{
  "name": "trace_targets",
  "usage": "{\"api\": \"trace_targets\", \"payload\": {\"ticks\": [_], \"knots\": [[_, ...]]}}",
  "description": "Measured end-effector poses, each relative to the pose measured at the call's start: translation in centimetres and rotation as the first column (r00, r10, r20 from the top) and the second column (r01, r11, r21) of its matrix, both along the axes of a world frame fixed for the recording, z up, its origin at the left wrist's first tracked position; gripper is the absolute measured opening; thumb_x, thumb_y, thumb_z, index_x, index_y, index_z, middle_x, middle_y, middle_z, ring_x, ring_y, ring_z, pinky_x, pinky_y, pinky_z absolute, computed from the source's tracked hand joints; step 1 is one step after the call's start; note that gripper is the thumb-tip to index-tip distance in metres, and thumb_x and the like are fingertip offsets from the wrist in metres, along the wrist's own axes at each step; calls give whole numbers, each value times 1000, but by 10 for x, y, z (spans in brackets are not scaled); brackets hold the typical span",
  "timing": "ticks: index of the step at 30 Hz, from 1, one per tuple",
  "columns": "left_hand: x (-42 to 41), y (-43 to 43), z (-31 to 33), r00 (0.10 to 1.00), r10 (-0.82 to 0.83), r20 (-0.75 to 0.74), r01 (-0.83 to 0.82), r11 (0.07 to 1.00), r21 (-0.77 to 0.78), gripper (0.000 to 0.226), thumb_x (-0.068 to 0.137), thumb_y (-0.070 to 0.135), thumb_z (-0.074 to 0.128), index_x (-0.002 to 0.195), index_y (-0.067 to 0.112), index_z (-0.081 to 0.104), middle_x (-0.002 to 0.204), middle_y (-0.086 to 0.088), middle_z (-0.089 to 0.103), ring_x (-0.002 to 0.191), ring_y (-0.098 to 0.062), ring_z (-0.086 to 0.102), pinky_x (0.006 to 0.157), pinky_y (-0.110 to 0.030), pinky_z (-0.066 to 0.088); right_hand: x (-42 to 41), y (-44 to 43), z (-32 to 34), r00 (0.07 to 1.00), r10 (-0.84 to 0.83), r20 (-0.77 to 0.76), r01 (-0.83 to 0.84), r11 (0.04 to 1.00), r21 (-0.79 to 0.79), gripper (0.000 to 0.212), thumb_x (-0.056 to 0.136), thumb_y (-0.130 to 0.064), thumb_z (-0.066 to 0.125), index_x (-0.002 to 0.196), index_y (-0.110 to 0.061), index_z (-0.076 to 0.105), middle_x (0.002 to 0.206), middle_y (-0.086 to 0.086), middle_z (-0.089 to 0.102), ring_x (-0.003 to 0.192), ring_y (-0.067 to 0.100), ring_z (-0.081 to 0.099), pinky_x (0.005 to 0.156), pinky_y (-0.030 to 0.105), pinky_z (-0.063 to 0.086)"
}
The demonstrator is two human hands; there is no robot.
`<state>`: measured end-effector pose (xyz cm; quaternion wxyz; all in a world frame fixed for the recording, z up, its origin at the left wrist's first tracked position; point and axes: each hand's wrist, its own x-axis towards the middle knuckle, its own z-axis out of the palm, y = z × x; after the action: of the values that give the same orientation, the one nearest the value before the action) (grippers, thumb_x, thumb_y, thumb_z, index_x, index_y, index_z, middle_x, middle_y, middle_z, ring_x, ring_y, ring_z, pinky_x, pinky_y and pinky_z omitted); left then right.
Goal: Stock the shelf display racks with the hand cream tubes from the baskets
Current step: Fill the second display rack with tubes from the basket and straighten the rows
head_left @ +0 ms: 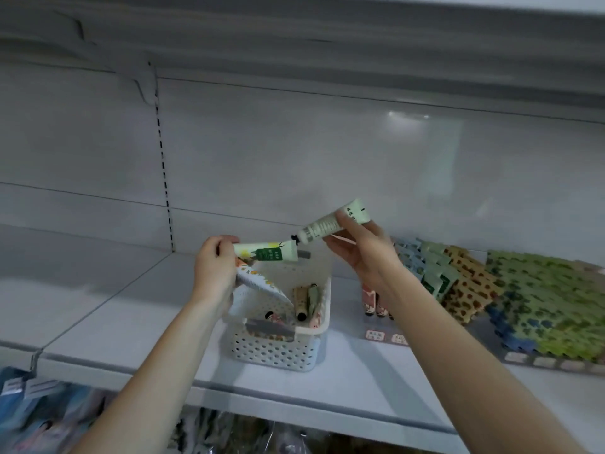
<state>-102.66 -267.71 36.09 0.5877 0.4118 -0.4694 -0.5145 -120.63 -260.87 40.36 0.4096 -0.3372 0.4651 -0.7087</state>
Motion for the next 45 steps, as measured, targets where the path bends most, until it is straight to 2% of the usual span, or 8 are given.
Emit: {"api": "trace_targets", "payload": {"ticks": [8, 13, 17, 20, 22, 28, 41, 45], "knots": [[-22, 71, 7, 957, -250, 145, 260, 964, -51, 24, 95, 23, 50, 75, 16, 61, 62, 0, 50, 42, -4, 46, 46, -18, 37, 1, 75, 9, 987, 3, 161, 7, 998, -61, 16, 92, -17, 55, 91, -1, 56, 64, 8, 70, 67, 22, 70, 62, 26, 59], [-30, 104, 9, 917, -380, 123, 396, 904, -162, 21, 71, 42, 75, 74, 22, 68, 65, 5, 61, 64, -15, 56, 66, -34, 43, -3, 107, 1, 983, 0, 183, 16, 996, -87, 15, 93, -14, 54, 90, 1, 58, 67, 10, 71, 64, 20, 70, 59, 22, 58], [-40, 118, 12, 908, -306, 285, 401, 833, -381, 22, 73, 25, 76, 90, 34, 64, 86, 12, 66, 77, 0, 57, 70, -13, 45, -7, 120, -6, 992, 3, 128, 2, 999, -39, 18, 92, -16, 55, 93, 1, 60, 70, 11, 71, 62, 18, 70, 59, 19, 57], [-43, 118, 8, 896, -151, 417, 364, 787, -498, 15, 79, 25, 73, 91, 32, 66, 89, 4, 65, 81, -7, 56, 72, -18, 43, -11, 128, -9, 996, -5, 93, 8, 1000, -26, 19, 89, -19, 58, 92, 0, 61, 70, 10, 70, 61, 16, 69, 56, 19, 56], [-45, 119, 6, 903, -167, 396, 351, 817, -457, 5, 85, 25, 65, 88, 25, 69, 78, 8, 63, 73, -6, 54, 67, -19, 42, -14, 132, -9, 999, 31, 37, -29, 999, -45, 20, 85, -21, 60, 95, -2, 60, 75, 7, 69, 63, 14, 69, 56, 19, 56], [-50, 131, 4, 858, -486, 167, 504, 859, -87, 32, 89, 39, 51, 77, 15, 68, 61, 0, 53, 64, -13, 46, 63, -28, 35, -20, 133, -9, 987, -20, -162, 8, 997, -76, 20, 80, -20, 64, 96, -9, 59, 80, 4, 70, 64, 13, 66, 62, 30, 48], [-56, 128, -14, 834, -443, 331, 512, 844, -161, 13, 89, 26, 57, 79, 24, 66, 61, 15, 56, 57, 3, 49, 57, -15, 38, -35, 137, -23, 958, -157, -242, 155, 988, -29, 18, 93, -17, 53, 86, -6, 65, 79, 6, 71, 64, 16, 69, 58, 19, 56], [-63, 125, -22, 878, -405, 254, 444, 889, -116, 10, 91, 21, 56, 83, 22, 62, 69, 6, 54, 58, -4, 47, 55, -20, 37, -66, 146, -18, 801, -430, -417, 430, 898, -100, 19, 92, -20, 57, 77, -10, 64, 74, 2, 69, 64, 14, 69, 63, 23, 58]]}}
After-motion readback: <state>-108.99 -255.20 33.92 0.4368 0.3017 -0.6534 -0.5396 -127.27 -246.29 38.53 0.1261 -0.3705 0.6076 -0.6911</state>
